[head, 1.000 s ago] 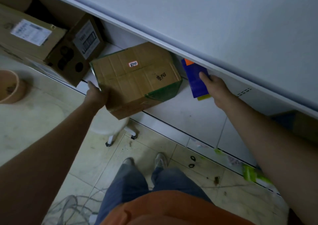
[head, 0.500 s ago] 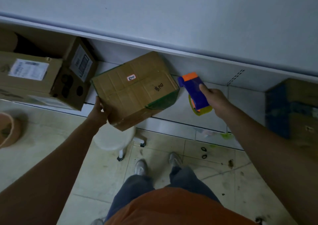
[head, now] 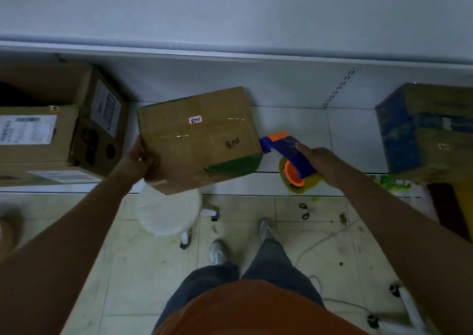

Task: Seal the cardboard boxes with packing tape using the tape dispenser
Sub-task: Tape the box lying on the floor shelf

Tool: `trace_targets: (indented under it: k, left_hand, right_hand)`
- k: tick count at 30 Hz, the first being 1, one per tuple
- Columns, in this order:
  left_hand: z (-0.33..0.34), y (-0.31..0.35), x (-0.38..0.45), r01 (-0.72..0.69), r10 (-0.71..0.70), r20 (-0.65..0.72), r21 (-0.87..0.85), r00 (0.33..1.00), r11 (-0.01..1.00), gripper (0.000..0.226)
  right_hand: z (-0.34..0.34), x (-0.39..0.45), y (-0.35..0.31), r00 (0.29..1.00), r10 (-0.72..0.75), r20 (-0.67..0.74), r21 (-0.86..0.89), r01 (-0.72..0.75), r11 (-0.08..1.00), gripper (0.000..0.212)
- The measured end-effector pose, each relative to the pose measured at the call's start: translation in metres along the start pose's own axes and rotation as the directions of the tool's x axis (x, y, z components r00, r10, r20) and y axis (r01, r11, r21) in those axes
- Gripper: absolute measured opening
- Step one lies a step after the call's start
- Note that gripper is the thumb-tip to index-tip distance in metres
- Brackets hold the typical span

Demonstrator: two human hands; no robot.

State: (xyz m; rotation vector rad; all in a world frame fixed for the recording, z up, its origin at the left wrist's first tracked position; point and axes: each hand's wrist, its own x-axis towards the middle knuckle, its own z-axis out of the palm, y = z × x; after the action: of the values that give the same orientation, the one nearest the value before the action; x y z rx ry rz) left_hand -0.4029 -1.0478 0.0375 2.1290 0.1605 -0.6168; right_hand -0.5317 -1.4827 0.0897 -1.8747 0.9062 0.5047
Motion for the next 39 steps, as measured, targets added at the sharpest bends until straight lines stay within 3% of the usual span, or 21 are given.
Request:
trace_targets:
  k: [3,5,7,8,10,13,16,20,23,26,29,34,36,39]
  left_hand:
    - [-0.012,0.030,0.023,-0.037,0.034,0.021,0.155,0.999,0.987,0.064]
    - [-0.007,0.052,0.046,-0.088,0.067,0.092,0.253,0.993,0.963,0.061]
    - [0.008,0.070,0.058,-0.087,0.051,0.086,0.503,0.995,0.860,0.068]
    - [0.020,0.074,0.059,-0.078,0.060,0.049,0.610,0.997,0.789,0.069]
    - [0.051,0.088,0.044,-0.117,0.141,0.020,0.680,0.990,0.724,0.070]
    - [0.104,0.103,0.013,-0.376,0.342,0.187,0.655,0.921,0.656,0.068]
    - [0.148,0.117,-0.029,-0.597,0.502,0.323,0.444,0.802,0.668,0.064]
    - [0.189,0.150,-0.082,-0.751,0.682,0.321,0.192,0.657,0.632,0.065]
    - [0.209,0.167,-0.090,-0.820,0.753,0.329,0.286,0.570,0.495,0.063]
    - [0.221,0.176,-0.082,-0.831,0.784,0.313,0.358,0.536,0.426,0.035]
    - [0.224,0.189,-0.069,-0.821,0.773,0.295,0.314,0.561,0.476,0.011]
    - [0.232,0.211,-0.057,-0.793,0.703,0.367,0.269,0.610,0.547,0.010]
    - [0.233,0.222,-0.053,-0.712,0.644,0.308,0.236,0.700,0.661,0.008]
    - [0.226,0.238,-0.034,-0.452,0.450,0.065,0.015,0.891,0.892,0.007]
  right_hand:
    - [0.018,-0.024,0.026,0.998,0.056,0.016,0.101,-0.058,0.993,0.053]
    - [0.027,-0.038,0.038,0.996,0.083,0.029,0.201,-0.088,0.976,0.058]
    - [0.031,-0.043,0.046,0.996,0.085,0.038,0.286,-0.093,0.954,0.082]
    - [0.031,-0.045,0.047,0.996,0.079,0.040,0.325,-0.088,0.942,0.083]
    - [0.030,-0.050,0.045,0.995,0.083,0.047,0.410,-0.095,0.907,0.062]
    - [0.026,-0.054,0.047,0.994,0.069,0.087,0.565,-0.106,0.818,0.042]
    - [0.020,-0.060,0.047,0.991,0.035,0.132,0.651,-0.113,0.751,0.032]
    - [0.017,-0.060,0.040,0.990,0.089,0.112,0.555,-0.137,0.820,0.039]
    - [0.017,-0.062,0.033,0.987,0.110,0.115,0.443,-0.150,0.884,0.046]
    - [0.014,-0.062,0.027,0.985,0.104,0.138,0.319,-0.144,0.937,0.063]
    - [0.010,-0.064,0.021,0.986,0.099,0.138,0.291,-0.135,0.947,0.071]
    - [0.003,-0.063,0.020,0.983,0.076,0.167,0.479,-0.148,0.865,0.078]
    - [0.004,-0.055,0.023,0.982,0.064,0.180,0.508,-0.149,0.848,0.084]
    - [0.006,-0.048,0.031,0.980,0.023,0.200,0.469,-0.116,0.875,0.077]
